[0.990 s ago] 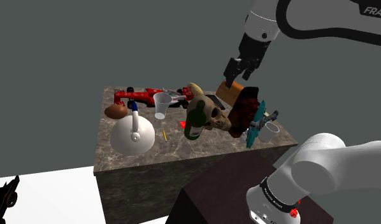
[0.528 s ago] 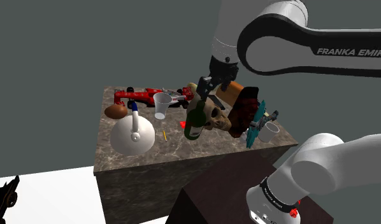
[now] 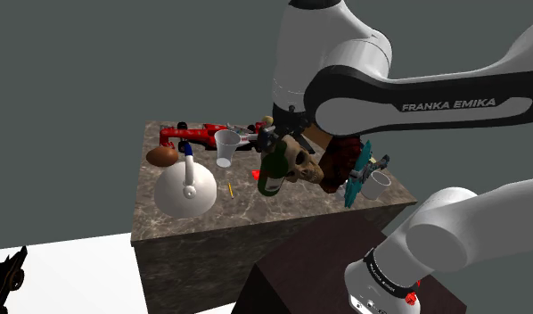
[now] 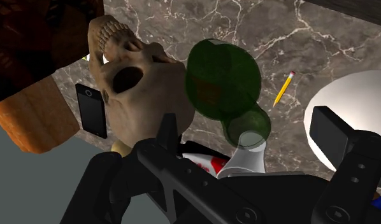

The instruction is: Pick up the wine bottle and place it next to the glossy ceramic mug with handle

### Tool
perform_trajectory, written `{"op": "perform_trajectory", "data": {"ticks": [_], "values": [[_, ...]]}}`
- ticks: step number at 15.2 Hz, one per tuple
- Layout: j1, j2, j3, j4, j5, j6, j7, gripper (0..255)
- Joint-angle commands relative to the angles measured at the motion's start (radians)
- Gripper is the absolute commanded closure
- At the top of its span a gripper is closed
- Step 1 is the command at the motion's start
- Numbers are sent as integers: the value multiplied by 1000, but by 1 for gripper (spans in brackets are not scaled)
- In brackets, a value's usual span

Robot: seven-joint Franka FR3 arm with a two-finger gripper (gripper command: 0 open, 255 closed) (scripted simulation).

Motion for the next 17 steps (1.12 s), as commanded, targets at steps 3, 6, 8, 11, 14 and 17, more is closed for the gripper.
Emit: {"op": "perform_trajectory", "data": {"ticks": [3, 6, 8, 11, 14, 17], "values": [[-7, 13, 2, -38, -9, 51, 7, 0], [-7, 13, 2, -38, -9, 51, 7, 0], [-7, 13, 2, -38, -9, 51, 7, 0], [-7, 13, 2, -38, -9, 51, 7, 255], [-7, 13, 2, -38, -9, 51, 7, 255], [-7, 13, 2, -38, -9, 51, 7, 255]]}}
